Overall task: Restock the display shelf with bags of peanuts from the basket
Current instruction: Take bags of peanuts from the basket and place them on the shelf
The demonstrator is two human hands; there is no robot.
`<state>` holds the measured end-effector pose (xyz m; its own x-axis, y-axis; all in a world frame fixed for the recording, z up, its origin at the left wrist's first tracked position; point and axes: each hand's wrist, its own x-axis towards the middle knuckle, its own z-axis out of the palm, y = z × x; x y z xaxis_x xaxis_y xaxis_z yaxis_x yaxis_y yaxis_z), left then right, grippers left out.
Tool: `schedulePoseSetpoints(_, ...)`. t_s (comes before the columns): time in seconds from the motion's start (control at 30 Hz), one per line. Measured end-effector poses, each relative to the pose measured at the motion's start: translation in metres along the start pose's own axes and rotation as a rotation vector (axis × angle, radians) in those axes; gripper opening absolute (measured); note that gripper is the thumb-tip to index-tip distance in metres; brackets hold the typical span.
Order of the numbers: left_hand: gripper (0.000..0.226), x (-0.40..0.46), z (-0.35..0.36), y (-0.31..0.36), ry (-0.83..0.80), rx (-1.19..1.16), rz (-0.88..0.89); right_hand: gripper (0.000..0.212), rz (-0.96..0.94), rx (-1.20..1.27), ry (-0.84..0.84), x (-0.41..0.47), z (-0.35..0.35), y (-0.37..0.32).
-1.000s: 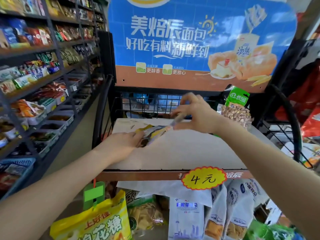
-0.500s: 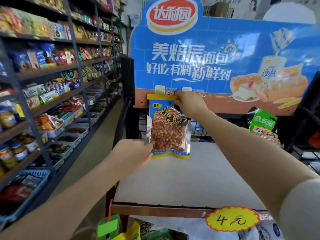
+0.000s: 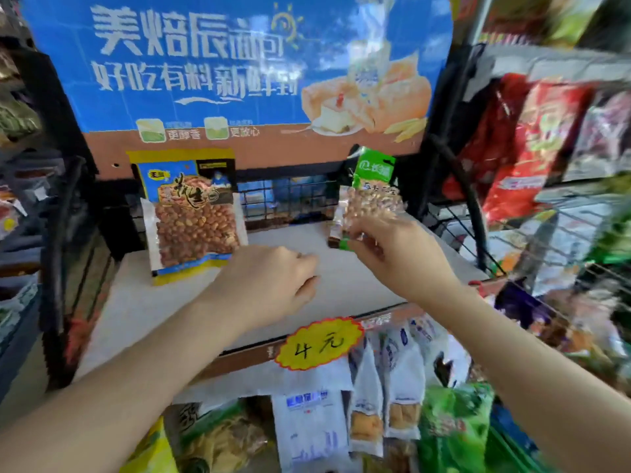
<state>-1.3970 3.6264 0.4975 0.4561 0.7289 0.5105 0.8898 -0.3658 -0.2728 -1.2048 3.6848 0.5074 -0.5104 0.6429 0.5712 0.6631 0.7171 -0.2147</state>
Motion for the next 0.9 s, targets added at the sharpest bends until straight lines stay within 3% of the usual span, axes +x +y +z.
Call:
schedulePoseSetpoints(0.17,0.033,0.041,0.033,0.128,-0.006,-0.297,0.249,0.025,0.392,0.039,0.001,-0.143,-0.041,0.073)
schedulePoseSetpoints(0.27,0.037,0.039,0.067,0.226,-0.160,-0.413,0.340,0.022,0.596,-0.008,-0.108,-0.240,-0.046,0.119)
schedulePoseSetpoints(0.33,0.046,0.028,0.098,0.296,-0.382,-0.490,0.371,0.021,0.782,-0.036,-0.285,-0.311,-0.047,0.152)
schedulePoseSetpoints(0.47,0.030,-0.001,0.183,0.411,-0.892,-0.488,0.273,0.020,1.104,0.047,-0.543,-0.451,-0.043,0.204)
schedulePoseSetpoints(0.53,0.026,-0.018,0.225,0.455,-1.065,-0.551,0.193,0.021,1.216,0.086,-0.655,-0.509,-0.038,0.227)
schedulePoseSetpoints(0.7,0.019,-0.064,0.323,0.541,-1.318,-0.624,-0.061,0.021,1.400,0.131,-0.799,-0.628,0.010,0.275)
schedulePoseSetpoints(0.9,0.023,-0.129,0.452,0.632,-1.483,-0.609,-0.022,0.019,1.586,0.232,-0.880,-0.760,0.139,0.307)
